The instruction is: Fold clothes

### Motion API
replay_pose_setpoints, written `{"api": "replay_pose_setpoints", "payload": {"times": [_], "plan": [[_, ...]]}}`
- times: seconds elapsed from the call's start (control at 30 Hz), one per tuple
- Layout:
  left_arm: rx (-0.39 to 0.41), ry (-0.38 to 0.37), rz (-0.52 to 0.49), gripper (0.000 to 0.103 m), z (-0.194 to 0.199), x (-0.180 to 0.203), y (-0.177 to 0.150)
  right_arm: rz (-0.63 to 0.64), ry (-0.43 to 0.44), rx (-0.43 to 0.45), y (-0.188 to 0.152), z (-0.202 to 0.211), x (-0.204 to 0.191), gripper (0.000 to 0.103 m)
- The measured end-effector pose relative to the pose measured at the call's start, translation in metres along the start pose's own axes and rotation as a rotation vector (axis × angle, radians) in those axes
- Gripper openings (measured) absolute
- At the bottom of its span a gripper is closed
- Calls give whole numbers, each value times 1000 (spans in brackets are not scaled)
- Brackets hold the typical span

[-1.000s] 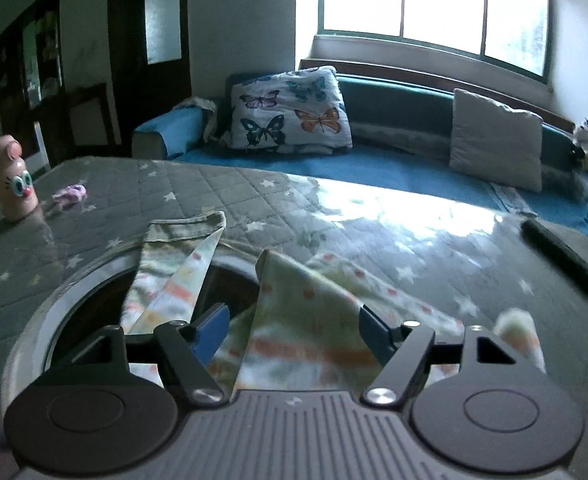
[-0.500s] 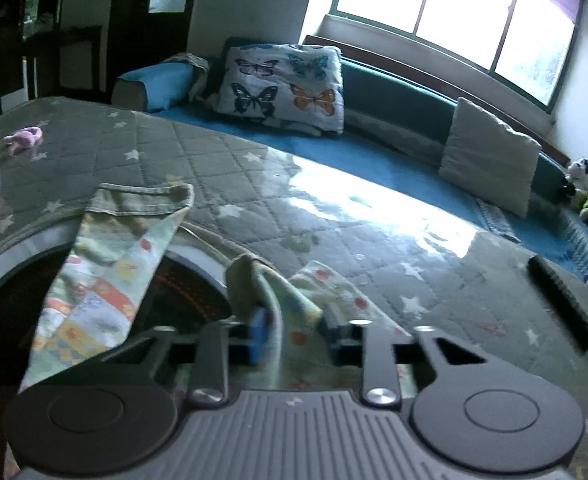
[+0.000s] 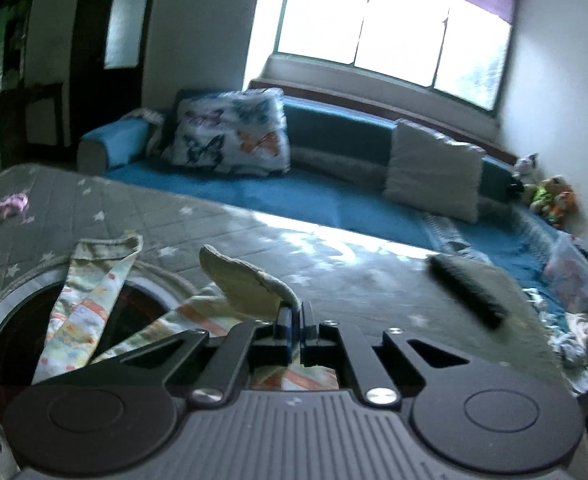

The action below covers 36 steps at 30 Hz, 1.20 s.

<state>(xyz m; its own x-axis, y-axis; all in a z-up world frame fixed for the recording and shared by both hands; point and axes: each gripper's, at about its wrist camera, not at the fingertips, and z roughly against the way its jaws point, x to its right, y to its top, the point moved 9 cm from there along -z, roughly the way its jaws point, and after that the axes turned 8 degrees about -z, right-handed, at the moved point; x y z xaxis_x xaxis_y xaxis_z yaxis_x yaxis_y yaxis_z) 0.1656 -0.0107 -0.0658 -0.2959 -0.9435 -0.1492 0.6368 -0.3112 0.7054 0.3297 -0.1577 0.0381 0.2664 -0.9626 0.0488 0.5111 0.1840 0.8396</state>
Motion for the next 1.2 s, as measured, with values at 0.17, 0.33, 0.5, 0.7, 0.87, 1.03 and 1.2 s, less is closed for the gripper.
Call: {"api": "replay_pose_setpoints", "payload": {"times": [0.17,0.33,0.5,0.7,0.87,1.03,1.2], "plan": [[0,11,-24,77,0,2,1,-51,-52,53,-11,58,46,3],[-4,19,-44,77,-2,2,3,-115,-120,72,-39,106,92,3],[-3,27,-63,77,0,4,4,-167,-202,53,-79,139,130,3],[4,26,-68,79,4,1,9,-281,-304,-30,-140,160,172,3],[36,59,-71,79,10,-10,25,-358,-375,-108,-184,166,195,9],[42,134,-37,79,2,-40,45,-402,-415,-70,-189,185,203,30],[39,206,-1,78,-17,-75,69,-351,-364,-15,-168,186,185,43]]}}
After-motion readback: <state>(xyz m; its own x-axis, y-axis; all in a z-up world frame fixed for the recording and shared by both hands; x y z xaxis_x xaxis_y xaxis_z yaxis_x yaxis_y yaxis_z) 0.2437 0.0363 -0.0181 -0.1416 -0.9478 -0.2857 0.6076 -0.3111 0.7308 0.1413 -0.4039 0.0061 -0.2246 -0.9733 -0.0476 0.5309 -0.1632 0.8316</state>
